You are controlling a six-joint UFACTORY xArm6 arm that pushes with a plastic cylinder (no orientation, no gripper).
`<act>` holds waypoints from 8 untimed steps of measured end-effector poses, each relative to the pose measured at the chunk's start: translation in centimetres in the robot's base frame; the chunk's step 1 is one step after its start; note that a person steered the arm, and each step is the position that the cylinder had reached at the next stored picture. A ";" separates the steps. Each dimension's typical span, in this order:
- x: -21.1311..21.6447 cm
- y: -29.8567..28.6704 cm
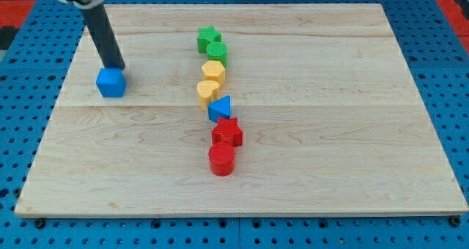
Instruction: Move the red star to the right of the blue cube
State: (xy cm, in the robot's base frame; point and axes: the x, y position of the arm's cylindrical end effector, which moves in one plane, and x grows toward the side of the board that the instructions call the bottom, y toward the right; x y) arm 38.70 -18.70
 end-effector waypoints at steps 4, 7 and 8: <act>9.6 11.4; 21.8 15.2; 18.8 20.1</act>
State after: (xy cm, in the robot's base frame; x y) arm 57.48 1.40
